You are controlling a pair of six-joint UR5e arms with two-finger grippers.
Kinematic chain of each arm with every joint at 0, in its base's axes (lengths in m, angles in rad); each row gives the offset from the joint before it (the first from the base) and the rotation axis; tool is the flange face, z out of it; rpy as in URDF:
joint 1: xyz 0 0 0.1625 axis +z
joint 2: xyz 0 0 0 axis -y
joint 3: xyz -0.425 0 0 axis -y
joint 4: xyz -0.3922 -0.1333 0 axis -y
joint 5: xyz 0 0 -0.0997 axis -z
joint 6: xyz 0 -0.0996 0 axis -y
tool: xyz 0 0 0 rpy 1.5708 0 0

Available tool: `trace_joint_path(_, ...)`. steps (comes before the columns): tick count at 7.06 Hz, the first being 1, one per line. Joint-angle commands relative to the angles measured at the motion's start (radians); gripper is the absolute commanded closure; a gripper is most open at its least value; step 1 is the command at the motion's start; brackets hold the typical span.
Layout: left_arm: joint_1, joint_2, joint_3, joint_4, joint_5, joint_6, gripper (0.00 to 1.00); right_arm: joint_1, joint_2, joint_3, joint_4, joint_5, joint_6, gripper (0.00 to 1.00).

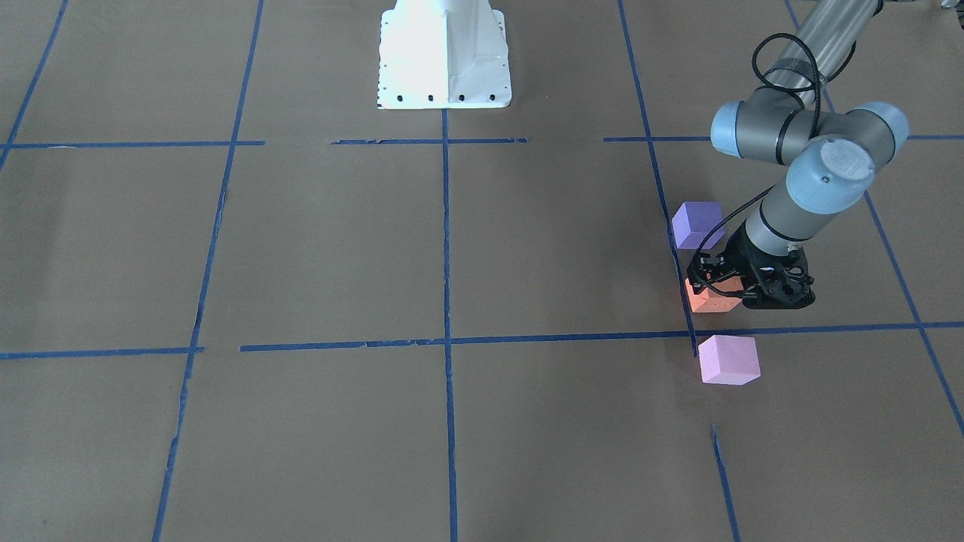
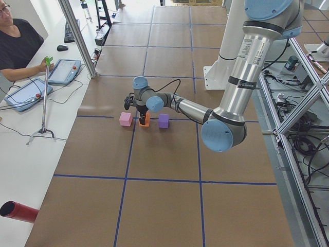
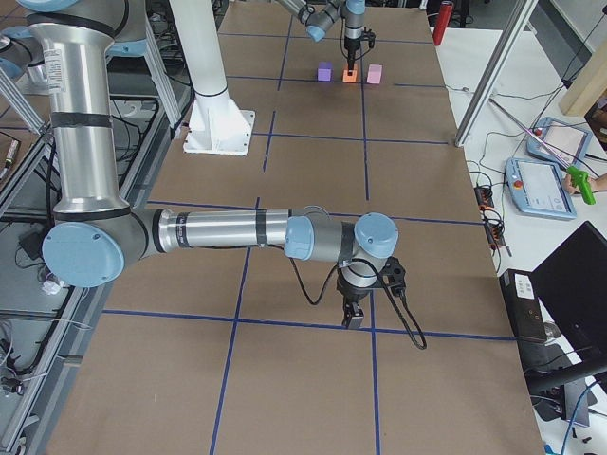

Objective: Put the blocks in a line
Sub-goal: 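Lower the orange cube between the pink and purple cubes, then open the left gripper and withdraw it from the cubes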

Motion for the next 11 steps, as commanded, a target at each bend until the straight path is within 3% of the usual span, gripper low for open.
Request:
trace_joint_path(1, 0.000, -0.002, 0.000, 0.000, -0.002, 0.005, 0.01, 0.000, 0.000, 0.002, 0.000, 0.000, 0.001, 0.00)
trace_joint_path(4, 0.000, 0.000, -0.026, 0.021, -0.009, 0.011, 0.00, 0.000, 0.000, 0.000, 0.000, 0.000, 0.001, 0.00)
trace_joint_path(7, -0.035, -0.002, -0.193, 0.260, -0.006, 0.130, 0.00, 0.000, 0.000, 0.000, 0.000, 0.000, 0.001, 0.00)
trace_joint_path(9, -0.151, 0.004, -0.244, 0.340, -0.006, 0.256, 0.00, 0.000, 0.000, 0.000, 0.000, 0.000, 0.001, 0.00)
trace_joint_path(11, -0.355, 0.082, -0.228, 0.350, -0.011, 0.555, 0.00, 0.000, 0.000, 0.000, 0.000, 0.000, 0.001, 0.00)
